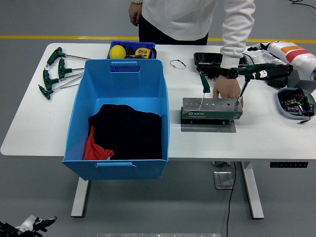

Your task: Lift tool from toolbox,place it in box,lift tool from toolbox,place it in box

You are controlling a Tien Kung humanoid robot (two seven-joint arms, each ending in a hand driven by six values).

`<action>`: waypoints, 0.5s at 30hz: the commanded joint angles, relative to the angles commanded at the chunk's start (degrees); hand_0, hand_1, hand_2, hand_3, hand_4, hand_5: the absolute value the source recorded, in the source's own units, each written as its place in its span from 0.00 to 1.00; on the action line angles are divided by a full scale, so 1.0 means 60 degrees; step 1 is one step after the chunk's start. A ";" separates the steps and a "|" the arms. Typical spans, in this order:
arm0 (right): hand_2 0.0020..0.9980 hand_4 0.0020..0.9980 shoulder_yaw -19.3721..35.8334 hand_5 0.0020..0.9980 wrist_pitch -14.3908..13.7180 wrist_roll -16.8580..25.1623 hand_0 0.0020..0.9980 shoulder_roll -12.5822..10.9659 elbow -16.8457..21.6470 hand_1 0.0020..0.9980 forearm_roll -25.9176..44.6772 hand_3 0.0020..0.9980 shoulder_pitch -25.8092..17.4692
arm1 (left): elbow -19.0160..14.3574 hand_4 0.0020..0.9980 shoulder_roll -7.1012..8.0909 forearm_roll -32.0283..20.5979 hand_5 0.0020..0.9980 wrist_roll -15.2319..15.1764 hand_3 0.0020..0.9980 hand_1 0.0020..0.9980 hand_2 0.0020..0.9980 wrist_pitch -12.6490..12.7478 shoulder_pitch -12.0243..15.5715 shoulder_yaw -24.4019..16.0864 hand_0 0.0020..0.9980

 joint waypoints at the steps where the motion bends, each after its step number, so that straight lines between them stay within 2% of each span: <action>1: 0.87 1.00 -0.0039 0.78 -0.0001 -0.0023 0.97 0.0072 -0.0097 0.89 -0.0168 0.87 0.0045 | 0.0000 0.70 0.0001 -0.0014 0.70 0.0001 0.66 0.65 0.68 -0.0004 -0.0002 0.0024 0.65; 6: 0.87 1.00 -0.0395 0.78 0.0111 -0.0230 0.97 0.0370 -0.0299 0.89 -0.0675 0.87 0.0302 | 0.0000 0.70 0.0010 -0.0099 0.70 -0.0008 0.66 0.65 0.68 0.0001 -0.0010 0.0107 0.65; 7: 0.68 1.00 -0.0534 0.79 0.0166 -0.0337 0.86 0.0440 -0.0327 0.71 -0.0727 0.79 0.0379 | 0.0000 0.70 0.0009 -0.0128 0.70 -0.0013 0.66 0.65 0.68 0.0003 -0.0017 0.0128 0.65; 12: 0.68 1.00 -0.0825 0.79 0.0201 -0.0586 0.86 0.0758 -0.0689 0.71 -0.0723 0.79 0.0595 | 0.0000 0.70 0.0001 -0.0315 0.70 -0.0032 0.66 0.65 0.68 0.0010 -0.0073 0.0318 0.65; 13: 0.57 1.00 -0.0833 0.80 0.0177 -0.0616 0.76 0.0823 -0.0777 0.58 -0.0694 0.71 0.0622 | 0.0000 0.70 0.0001 -0.0352 0.70 -0.0039 0.66 0.65 0.68 0.0012 -0.0091 0.0345 0.65; 15: 0.57 1.00 -0.0838 0.80 0.0148 -0.0660 0.76 0.0882 -0.0854 0.58 -0.0648 0.71 0.0646 | 0.0000 0.70 -0.0001 -0.0410 0.70 -0.0051 0.66 0.65 0.68 0.0019 -0.0113 0.0382 0.65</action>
